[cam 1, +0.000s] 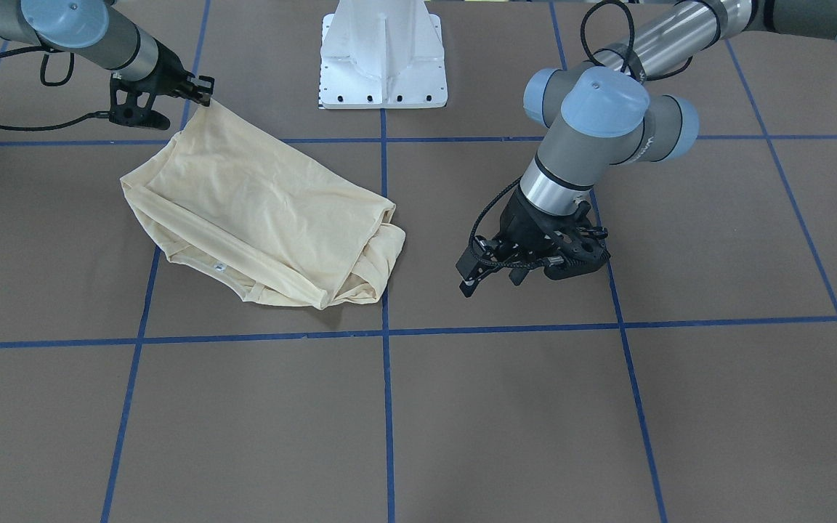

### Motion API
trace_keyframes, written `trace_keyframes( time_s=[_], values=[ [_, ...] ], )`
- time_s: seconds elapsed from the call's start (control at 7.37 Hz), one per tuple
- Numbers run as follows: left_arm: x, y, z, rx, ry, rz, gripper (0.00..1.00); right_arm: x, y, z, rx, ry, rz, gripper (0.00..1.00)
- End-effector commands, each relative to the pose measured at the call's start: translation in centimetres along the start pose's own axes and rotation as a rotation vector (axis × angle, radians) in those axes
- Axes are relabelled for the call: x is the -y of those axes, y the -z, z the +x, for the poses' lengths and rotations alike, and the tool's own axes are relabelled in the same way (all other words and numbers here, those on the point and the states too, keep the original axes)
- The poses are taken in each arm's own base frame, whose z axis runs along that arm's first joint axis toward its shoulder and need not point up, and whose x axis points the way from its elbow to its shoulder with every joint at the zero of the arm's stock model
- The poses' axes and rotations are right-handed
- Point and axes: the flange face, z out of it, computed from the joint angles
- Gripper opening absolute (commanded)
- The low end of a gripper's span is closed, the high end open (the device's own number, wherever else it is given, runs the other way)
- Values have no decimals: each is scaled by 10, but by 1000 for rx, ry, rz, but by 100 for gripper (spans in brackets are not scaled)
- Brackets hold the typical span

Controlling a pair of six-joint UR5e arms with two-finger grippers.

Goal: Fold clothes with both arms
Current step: 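Pull the beige shirt toward the robot with the right gripper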

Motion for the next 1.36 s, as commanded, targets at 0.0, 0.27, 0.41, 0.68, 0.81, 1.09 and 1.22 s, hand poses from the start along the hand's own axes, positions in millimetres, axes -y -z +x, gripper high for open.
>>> trace_keyframes(
  time_s=[0.0, 0.27, 0.41, 0.68, 0.81, 1.09, 1.22],
  values=[
    [-3, -1, -1, 0, -3, -3, 99, -27, -30, -6, -40, 2, -63, 0],
    [-5, -2, 0, -1, -4, -4, 99, -56, -51, -10, -73, -18, -118, 0],
    [-7, -4, -2, 3, -5, -7, 99, -66, -54, -12, -79, -13, -135, 0],
    [-7, -4, -2, 3, -6, -7, 99, -68, -56, -10, -85, -13, -144, 0],
    [-8, -4, -1, 3, -7, -9, 99, -74, -61, -11, -93, -10, -155, 0],
    [-12, -7, -1, 3, -11, -17, 99, -63, -55, -13, -79, -51, -133, 99],
    [-16, -4, 2, -7, -14, -27, 99, -39, -35, -18, -36, -70, -81, 100]
  ],
)
